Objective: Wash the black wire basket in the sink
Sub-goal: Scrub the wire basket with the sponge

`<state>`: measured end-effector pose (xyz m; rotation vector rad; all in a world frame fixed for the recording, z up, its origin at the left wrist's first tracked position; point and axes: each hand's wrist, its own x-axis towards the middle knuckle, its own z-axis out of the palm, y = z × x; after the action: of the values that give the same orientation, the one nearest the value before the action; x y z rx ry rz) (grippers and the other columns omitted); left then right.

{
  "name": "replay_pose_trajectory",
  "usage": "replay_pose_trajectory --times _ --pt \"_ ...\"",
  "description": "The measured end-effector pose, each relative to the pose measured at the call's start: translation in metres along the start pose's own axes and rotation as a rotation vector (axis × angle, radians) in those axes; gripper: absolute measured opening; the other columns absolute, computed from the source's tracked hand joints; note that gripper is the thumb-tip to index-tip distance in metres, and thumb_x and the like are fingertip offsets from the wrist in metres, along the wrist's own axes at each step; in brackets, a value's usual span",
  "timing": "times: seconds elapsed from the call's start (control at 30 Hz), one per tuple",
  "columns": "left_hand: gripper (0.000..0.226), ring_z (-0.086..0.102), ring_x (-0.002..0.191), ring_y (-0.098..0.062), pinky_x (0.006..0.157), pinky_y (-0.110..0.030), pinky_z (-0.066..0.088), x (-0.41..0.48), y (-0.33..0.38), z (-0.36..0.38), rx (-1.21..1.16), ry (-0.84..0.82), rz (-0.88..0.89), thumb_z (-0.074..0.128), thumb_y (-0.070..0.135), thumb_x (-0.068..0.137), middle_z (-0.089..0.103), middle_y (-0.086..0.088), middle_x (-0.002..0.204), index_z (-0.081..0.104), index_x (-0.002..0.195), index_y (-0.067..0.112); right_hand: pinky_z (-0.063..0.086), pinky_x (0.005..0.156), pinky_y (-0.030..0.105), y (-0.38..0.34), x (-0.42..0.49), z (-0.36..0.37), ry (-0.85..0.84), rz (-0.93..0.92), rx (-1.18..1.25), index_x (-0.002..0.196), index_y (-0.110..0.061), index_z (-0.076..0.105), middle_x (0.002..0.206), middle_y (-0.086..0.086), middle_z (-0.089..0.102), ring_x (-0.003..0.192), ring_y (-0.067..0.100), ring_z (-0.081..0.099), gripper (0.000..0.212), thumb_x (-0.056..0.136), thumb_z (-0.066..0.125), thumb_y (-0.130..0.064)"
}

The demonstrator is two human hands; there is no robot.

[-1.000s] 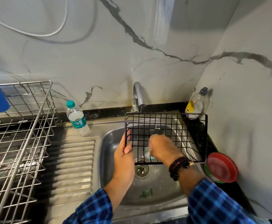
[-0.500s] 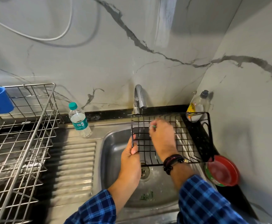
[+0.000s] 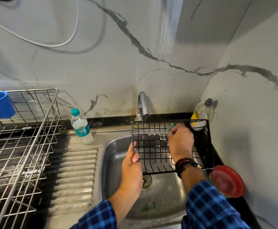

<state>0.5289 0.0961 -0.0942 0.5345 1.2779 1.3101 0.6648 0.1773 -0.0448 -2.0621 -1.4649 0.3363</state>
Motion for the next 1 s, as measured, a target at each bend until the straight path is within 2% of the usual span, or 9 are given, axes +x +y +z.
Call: replay_pose_trajectory --times 0.17,0.3,0.43,0.5,0.57,0.67,0.77,0.83,1.0 --pt "0.064 0.021 0.145 -0.046 0.122 -0.051 0.02 0.006 -0.002 0.001 0.003 -0.011 -0.023 0.034 -0.017 0.088 0.029 -0.034 0.149 0.06 0.133 0.019 0.052 0.077 0.015 -0.031 -0.028 0.03 -0.331 -0.242 0.05 0.096 -0.023 0.066 0.094 -0.011 0.061 0.088 0.002 0.061 0.005 0.093 0.065 -0.019" --pt "0.061 0.036 0.144 -0.015 0.122 -0.043 0.02 0.011 0.004 -0.007 -0.035 0.062 0.003 0.037 -0.015 0.091 0.048 -0.007 0.152 0.051 0.143 0.014 0.053 0.093 0.031 -0.017 -0.029 0.023 -0.665 -0.323 -0.154 0.089 -0.023 0.065 0.094 -0.006 0.066 0.094 0.01 0.064 0.005 0.092 0.066 -0.019" --pt "0.056 0.036 0.139 -0.011 0.121 -0.041 0.014 0.01 0.014 -0.009 -0.129 0.079 0.024 0.032 -0.025 0.082 0.056 0.002 0.142 0.072 0.084 0.015 0.057 0.087 0.029 -0.013 -0.016 0.006 -0.43 -0.35 -0.068 0.108 -0.022 0.061 0.104 -0.005 0.065 0.096 0.01 0.065 0.014 0.094 0.064 -0.02" --pt "0.048 0.039 0.137 -0.008 0.12 -0.039 0.016 0.007 0.015 -0.005 -0.127 0.055 0.042 0.031 -0.025 0.082 0.06 0.005 0.136 0.065 0.106 -0.003 0.057 0.088 0.027 -0.029 -0.012 0.008 -0.275 -0.395 0.053 0.116 -0.019 0.062 0.109 -0.004 0.064 0.097 0.007 0.064 0.022 0.094 0.065 -0.019" --pt "0.055 0.051 0.126 -0.005 0.12 -0.038 0.025 0.003 0.016 -0.001 -0.078 -0.003 0.064 0.032 -0.024 0.084 0.068 0.007 0.119 0.06 0.126 -0.001 0.053 0.093 0.023 -0.042 -0.016 0.016 -0.263 -0.449 0.047 0.111 -0.018 0.066 0.112 -0.003 0.059 0.098 0.008 0.061 0.018 0.094 0.065 -0.015" --pt "0.059 0.061 0.111 -0.011 0.118 -0.043 0.031 -0.002 0.015 0.002 -0.067 -0.064 0.044 0.032 -0.023 0.083 0.071 0.005 0.089 0.072 0.101 0.016 0.051 0.093 0.022 -0.041 -0.024 0.019 -0.352 -0.505 -0.038 0.101 -0.019 0.066 0.106 -0.008 0.053 0.094 0.005 0.056 0.013 0.092 0.065 -0.011" --pt "0.06 0.056 0.126 -0.019 0.119 -0.053 0.028 0.005 0.015 -0.004 -0.114 -0.037 0.033 0.035 -0.021 0.084 0.07 -0.007 0.12 0.064 0.126 0.01 0.052 0.096 0.027 -0.027 -0.032 0.012 -0.576 -0.516 -0.129 0.099 -0.023 0.065 0.105 -0.008 0.06 0.097 0.006 0.058 0.01 0.093 0.064 -0.014" --pt "0.06 0.055 0.125 -0.014 0.12 -0.052 0.026 0.007 0.016 -0.003 -0.132 -0.017 0.019 0.034 -0.023 0.084 0.069 -0.001 0.118 0.047 0.138 -0.003 0.053 0.095 0.032 -0.023 -0.033 0.006 -0.67 -0.531 -0.276 0.098 -0.02 0.068 0.106 -0.001 0.065 0.1 0.012 0.062 0.008 0.093 0.065 -0.015" --pt "0.065 0.058 0.113 0.002 0.118 -0.033 0.023 0.005 0.025 0.0 -0.142 -0.013 0.055 0.029 -0.028 0.085 0.065 0.019 0.07 0.052 0.139 0.0 0.046 0.071 0.024 -0.014 -0.006 -0.019 -0.392 -0.469 -0.445 0.096 -0.016 0.065 0.091 -0.001 0.061 0.09 0.018 0.063 0.006 0.093 0.067 -0.021"
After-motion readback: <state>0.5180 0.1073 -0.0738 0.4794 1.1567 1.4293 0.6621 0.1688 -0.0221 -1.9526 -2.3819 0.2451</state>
